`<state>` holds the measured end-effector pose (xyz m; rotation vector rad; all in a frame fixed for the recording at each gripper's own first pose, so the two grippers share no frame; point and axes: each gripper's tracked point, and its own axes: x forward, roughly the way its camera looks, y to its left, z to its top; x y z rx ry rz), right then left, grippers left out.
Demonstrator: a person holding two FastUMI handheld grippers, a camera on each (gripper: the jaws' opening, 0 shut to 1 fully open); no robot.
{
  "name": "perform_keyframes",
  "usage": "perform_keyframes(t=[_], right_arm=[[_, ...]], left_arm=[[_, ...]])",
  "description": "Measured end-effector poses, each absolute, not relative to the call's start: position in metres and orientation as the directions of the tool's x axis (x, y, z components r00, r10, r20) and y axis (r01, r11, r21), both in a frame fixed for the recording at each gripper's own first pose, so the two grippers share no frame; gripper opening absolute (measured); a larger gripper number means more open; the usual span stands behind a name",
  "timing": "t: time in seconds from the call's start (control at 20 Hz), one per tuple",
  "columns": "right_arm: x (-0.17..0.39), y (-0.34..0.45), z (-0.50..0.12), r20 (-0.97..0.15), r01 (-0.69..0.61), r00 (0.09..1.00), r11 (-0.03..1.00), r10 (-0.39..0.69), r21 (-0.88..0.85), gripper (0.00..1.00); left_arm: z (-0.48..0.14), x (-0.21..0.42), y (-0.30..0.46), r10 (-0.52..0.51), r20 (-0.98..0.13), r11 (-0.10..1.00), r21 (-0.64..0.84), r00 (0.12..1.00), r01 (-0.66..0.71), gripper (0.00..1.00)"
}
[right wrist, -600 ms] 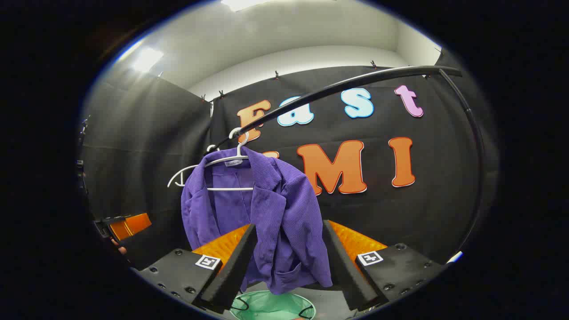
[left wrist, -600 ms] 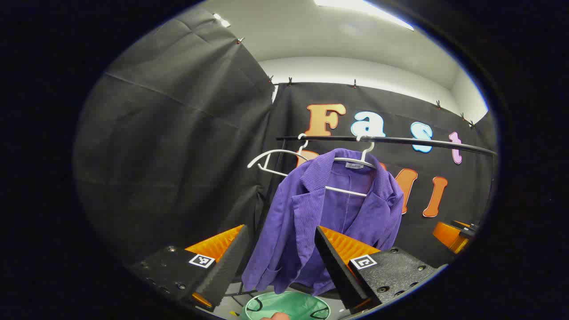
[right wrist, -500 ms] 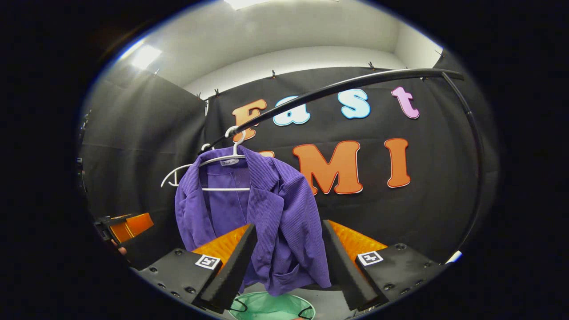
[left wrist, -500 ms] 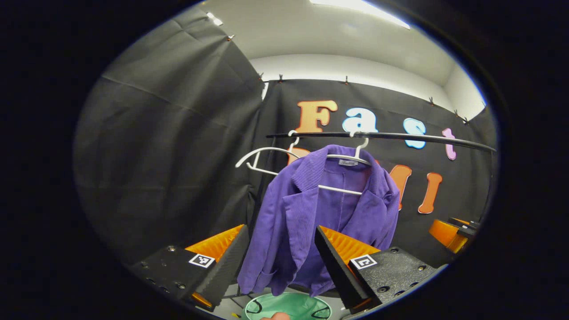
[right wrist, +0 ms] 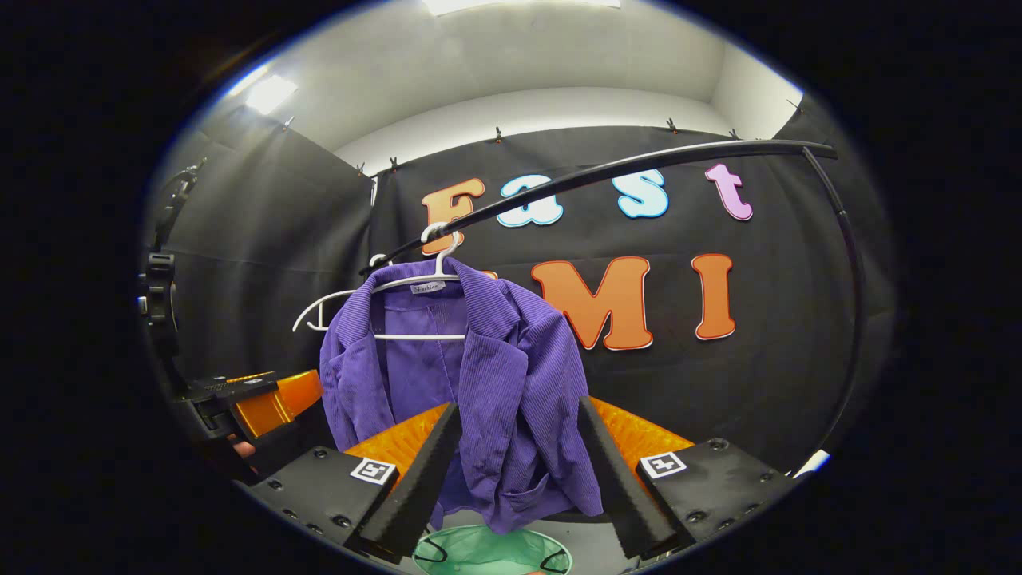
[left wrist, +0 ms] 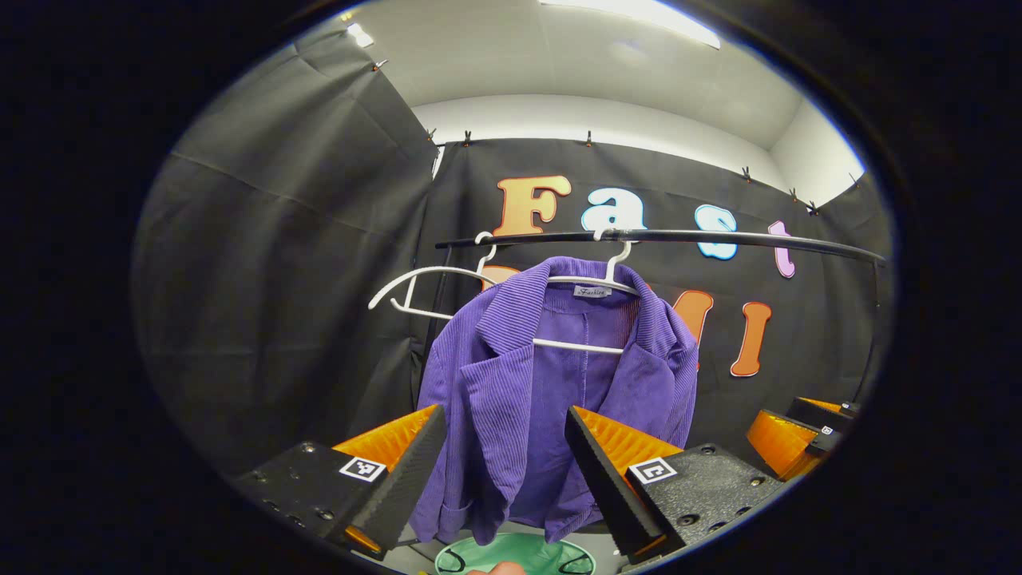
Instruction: Grasp the clothes on the hanger with both hands and then place them into the laundry hamper below.
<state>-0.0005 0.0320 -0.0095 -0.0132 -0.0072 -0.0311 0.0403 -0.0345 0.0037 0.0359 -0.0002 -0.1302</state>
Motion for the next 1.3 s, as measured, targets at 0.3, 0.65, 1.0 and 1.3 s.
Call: perform_keyframes(t=[0.3,0.65,1.0,1.3], right_arm=[[0.006,0.019,-0.013,0.004,0.038,0.999,0.999,-0.038,0.008,0.89],[0.02,0.012,-0.022,-0.005,0.031,1.0,0.998,-0.031,0.053,0.89],[0.073,0.019,-0.036,-0.032,-0.024,0.999,0.997,0.026,0.069,0.89],[0.143,0.055,-0.064,-0.051,-0.068,0.996,0.997,0.07,0.045,0.98]], left_arm=[[0.004,0.041,-0.023,-0.096,0.001,0.995,0.03,0.995,0.096,0.95],[0.011,0.042,-0.016,-0.065,0.018,0.997,0.046,0.998,0.064,0.92],[0.016,0.036,0.0,-0.062,0.014,0.997,0.043,0.998,0.062,0.92],[0.008,0.033,0.022,-0.118,-0.019,0.993,0.013,0.993,0.118,0.92]])
